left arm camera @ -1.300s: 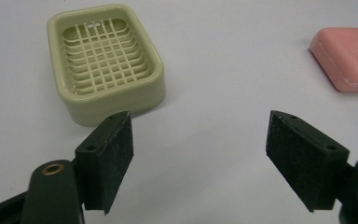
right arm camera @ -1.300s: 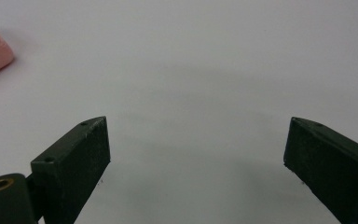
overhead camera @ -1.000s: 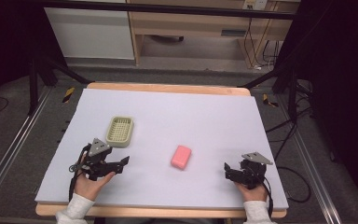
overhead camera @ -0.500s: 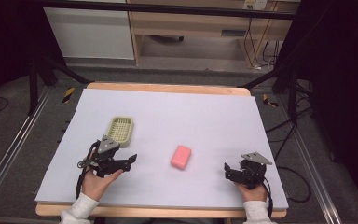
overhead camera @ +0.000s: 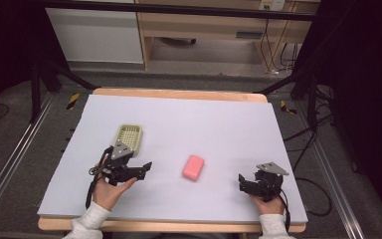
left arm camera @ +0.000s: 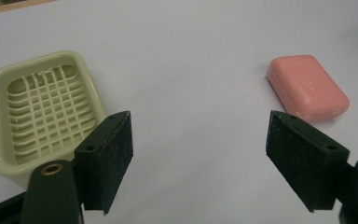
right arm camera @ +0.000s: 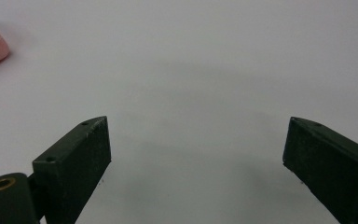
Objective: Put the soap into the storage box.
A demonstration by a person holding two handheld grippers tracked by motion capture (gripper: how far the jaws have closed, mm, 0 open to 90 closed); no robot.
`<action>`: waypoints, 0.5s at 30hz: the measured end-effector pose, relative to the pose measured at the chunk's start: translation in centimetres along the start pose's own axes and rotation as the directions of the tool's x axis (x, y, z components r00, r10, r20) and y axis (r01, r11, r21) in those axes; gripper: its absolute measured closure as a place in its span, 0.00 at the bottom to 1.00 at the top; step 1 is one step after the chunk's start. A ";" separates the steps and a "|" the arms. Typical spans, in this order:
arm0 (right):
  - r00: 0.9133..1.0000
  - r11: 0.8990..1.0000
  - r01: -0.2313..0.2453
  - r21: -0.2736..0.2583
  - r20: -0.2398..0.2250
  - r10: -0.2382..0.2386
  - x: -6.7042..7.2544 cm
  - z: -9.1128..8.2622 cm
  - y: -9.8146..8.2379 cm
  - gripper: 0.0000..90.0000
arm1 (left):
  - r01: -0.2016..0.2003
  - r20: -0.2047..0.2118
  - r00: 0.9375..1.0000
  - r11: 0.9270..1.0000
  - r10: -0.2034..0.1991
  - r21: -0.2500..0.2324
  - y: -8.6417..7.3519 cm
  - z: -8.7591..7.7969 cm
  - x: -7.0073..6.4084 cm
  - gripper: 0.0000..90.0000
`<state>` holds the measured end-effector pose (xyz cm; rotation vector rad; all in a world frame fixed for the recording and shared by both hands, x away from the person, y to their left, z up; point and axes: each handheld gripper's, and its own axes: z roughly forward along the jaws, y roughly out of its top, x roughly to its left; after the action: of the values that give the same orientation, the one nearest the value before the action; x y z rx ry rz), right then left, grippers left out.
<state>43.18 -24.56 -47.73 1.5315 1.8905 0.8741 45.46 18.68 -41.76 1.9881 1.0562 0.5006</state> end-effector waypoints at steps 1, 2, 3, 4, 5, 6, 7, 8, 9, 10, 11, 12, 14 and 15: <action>1.000 1.000 0.000 0.000 0.000 0.000 0.0 0.0 0.0 0.09 | -0.004 0.001 1.000 1.000 0.004 0.002 0.1 0.1 -0.1 0.25; 1.000 1.000 -0.001 0.000 0.000 0.001 0.0 0.0 0.0 0.09 | -0.002 0.005 1.000 1.000 0.002 -0.001 0.2 0.2 -0.2 0.25; 1.000 1.000 -0.004 0.001 -0.001 0.004 0.1 0.0 0.0 0.09 | -0.006 0.007 1.000 1.000 0.006 0.000 0.4 0.3 -0.4 0.25; 1.000 1.000 -0.004 0.001 -0.001 0.004 0.1 0.0 0.0 0.09 | -0.006 0.007 1.000 1.000 0.006 0.000 0.4 0.3 -0.4 0.25; 1.000 1.000 -0.006 0.002 -0.001 0.006 0.1 0.0 0.0 0.09 | -0.008 0.008 1.000 1.000 0.008 0.001 0.5 0.4 -0.5 0.25; 1.000 1.000 -0.006 0.001 -0.002 0.006 0.1 0.0 0.0 0.09 | -0.009 0.011 1.000 1.000 0.009 0.002 0.6 0.5 -0.6 0.25; 1.000 1.000 -0.005 0.000 -0.002 0.005 0.1 0.0 0.0 0.09 | -0.013 0.011 1.000 1.000 0.013 0.004 0.7 0.5 -0.7 0.25; 1.000 1.000 -0.002 0.000 -0.002 0.002 0.1 0.0 0.0 0.09 | -0.014 0.014 1.000 1.000 0.014 0.003 0.8 0.7 -0.9 0.25; 1.000 1.000 -0.002 -0.001 -0.002 0.002 0.1 0.0 0.0 0.09 | -0.018 0.018 1.000 1.000 0.018 0.004 1.0 0.8 -1.1 0.25; 1.000 1.000 -0.001 -0.002 -0.002 0.001 0.1 0.0 0.0 0.09 | -0.017 0.020 1.000 1.000 0.017 0.003 1.1 0.8 -1.1 0.25; 1.000 1.000 -0.001 -0.002 -0.002 0.001 0.1 0.0 0.0 0.09 | -0.017 0.020 1.000 1.000 0.017 0.003 1.1 0.8 -1.1 0.25; 1.000 1.000 -0.003 -0.003 -0.003 0.003 0.1 0.0 0.0 0.09 | -0.020 0.025 0.999 1.000 0.020 0.002 1.2 1.0 -1.3 0.25; 1.000 1.000 -0.003 -0.003 -0.003 0.003 0.1 0.0 0.0 0.09 | -0.022 0.027 0.999 1.000 0.021 0.005 1.3 1.1 -1.4 0.25; 1.000 1.000 -0.003 -0.003 -0.003 0.003 0.1 0.0 0.0 0.09 | -0.017 0.028 0.999 1.000 0.017 0.003 1.3 1.2 -1.5 0.25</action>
<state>43.17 -24.48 -47.71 1.5323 1.8883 0.8803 46.05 16.44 -41.35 2.0027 1.0241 0.4790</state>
